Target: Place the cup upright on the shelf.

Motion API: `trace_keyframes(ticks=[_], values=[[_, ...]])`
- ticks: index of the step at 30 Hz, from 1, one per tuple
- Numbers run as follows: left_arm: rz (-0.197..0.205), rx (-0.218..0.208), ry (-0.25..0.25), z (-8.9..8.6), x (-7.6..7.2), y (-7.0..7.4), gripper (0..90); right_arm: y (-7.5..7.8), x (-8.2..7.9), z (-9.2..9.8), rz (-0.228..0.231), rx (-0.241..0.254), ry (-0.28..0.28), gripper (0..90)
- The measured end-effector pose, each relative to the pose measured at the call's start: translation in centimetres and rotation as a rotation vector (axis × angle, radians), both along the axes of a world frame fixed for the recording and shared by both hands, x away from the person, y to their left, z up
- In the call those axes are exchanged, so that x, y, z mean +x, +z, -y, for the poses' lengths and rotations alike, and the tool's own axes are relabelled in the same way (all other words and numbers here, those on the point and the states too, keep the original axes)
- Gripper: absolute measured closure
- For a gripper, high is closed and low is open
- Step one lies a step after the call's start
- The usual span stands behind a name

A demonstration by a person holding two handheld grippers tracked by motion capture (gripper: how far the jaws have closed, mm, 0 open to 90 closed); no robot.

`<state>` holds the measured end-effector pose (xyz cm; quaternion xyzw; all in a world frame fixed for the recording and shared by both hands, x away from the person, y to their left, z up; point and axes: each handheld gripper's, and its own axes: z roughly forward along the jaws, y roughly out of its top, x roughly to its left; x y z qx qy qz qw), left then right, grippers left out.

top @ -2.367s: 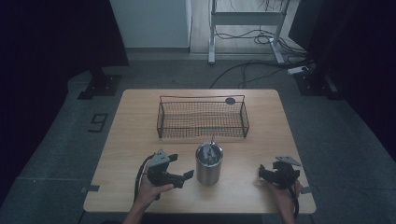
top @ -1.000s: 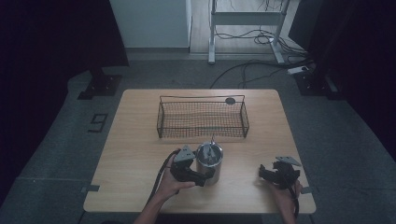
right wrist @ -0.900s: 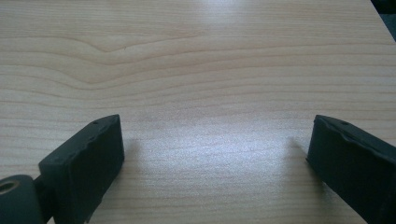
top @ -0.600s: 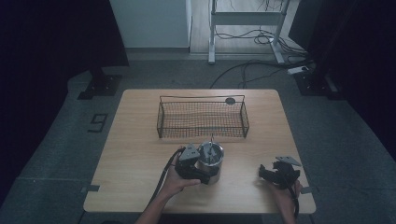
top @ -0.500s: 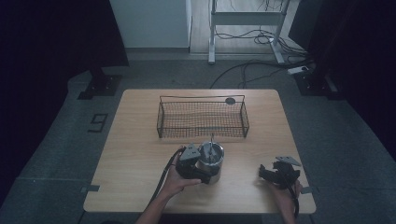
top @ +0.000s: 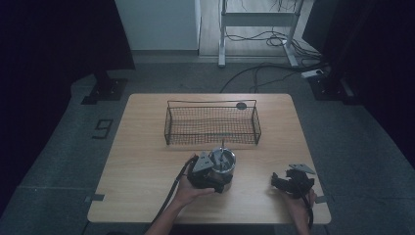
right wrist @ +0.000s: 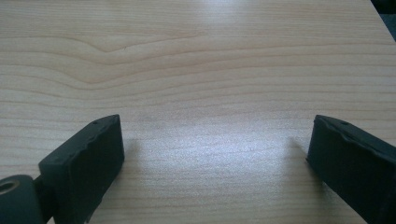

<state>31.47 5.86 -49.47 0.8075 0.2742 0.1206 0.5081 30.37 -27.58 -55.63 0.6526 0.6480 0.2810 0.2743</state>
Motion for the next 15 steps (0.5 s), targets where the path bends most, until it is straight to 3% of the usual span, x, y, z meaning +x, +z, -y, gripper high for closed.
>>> trace_keyframes(ticks=[15], values=[[0.038,0.003,0.006,-0.05,-0.17,0.04,3.5,0.0,0.0,0.0,0.0,0.0,0.0,3.5]])
